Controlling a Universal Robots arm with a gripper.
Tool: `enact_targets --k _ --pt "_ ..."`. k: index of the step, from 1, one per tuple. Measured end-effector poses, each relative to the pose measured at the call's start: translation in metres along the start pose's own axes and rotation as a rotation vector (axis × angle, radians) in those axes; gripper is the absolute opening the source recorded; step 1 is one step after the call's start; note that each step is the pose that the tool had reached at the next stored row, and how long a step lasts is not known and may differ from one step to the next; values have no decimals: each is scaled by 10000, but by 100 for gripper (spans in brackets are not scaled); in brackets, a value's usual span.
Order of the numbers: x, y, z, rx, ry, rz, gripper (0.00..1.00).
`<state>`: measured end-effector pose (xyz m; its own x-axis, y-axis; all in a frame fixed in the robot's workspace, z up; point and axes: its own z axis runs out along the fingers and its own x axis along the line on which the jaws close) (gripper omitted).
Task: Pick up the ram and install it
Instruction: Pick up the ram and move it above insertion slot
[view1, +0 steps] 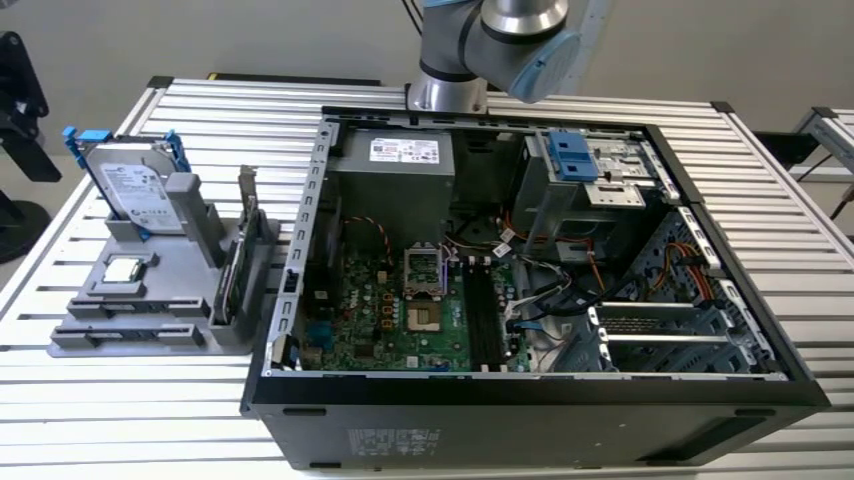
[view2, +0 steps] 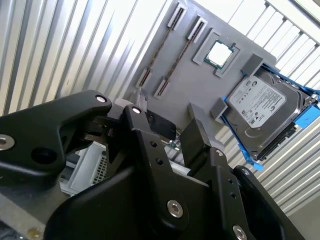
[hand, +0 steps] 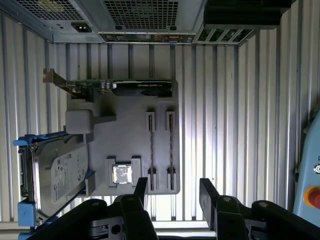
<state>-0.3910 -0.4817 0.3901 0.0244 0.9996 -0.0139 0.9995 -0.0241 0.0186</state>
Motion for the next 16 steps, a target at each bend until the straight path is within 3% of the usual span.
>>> enact_targets --k 16 --pt "1 -2 94 1 -1 1 100"
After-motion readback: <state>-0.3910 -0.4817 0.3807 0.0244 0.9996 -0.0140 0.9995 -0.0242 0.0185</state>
